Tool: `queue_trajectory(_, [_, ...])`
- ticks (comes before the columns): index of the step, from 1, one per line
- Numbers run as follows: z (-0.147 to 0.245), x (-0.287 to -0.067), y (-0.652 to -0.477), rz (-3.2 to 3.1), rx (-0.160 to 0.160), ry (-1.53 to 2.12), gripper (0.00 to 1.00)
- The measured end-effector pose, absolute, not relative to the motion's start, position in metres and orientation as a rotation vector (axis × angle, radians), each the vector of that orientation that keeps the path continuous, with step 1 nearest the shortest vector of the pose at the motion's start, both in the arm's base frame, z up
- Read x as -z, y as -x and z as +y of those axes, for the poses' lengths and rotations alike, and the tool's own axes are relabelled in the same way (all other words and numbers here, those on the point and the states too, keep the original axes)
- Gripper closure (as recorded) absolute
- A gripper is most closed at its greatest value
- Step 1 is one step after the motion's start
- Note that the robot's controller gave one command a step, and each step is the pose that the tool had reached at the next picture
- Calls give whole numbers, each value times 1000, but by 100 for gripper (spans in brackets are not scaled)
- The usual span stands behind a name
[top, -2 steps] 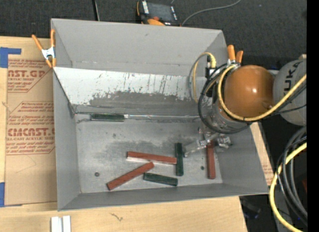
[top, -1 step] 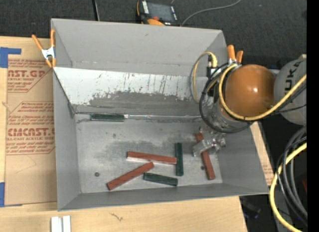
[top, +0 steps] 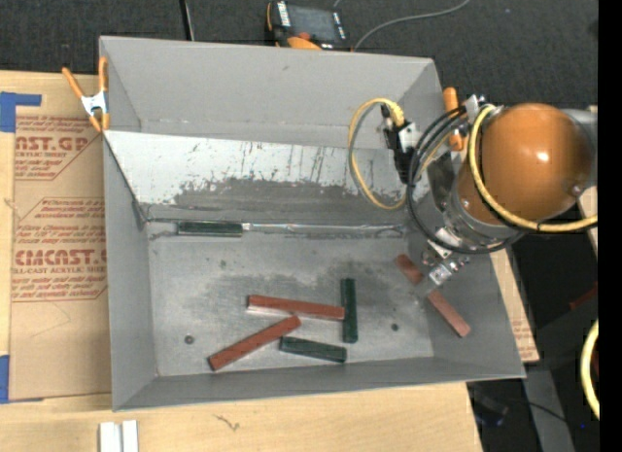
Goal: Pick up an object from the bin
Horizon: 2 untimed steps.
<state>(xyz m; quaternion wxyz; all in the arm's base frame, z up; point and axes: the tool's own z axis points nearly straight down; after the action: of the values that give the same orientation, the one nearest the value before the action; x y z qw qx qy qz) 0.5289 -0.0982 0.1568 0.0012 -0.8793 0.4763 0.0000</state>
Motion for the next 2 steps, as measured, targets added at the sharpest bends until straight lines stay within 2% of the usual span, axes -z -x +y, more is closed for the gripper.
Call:
queue_trajectory(1, [-106,-152,-546,1518,-3,2747,100])
queue_trajectory(2, [-63,-170,-533,1148,-6,2921,100])
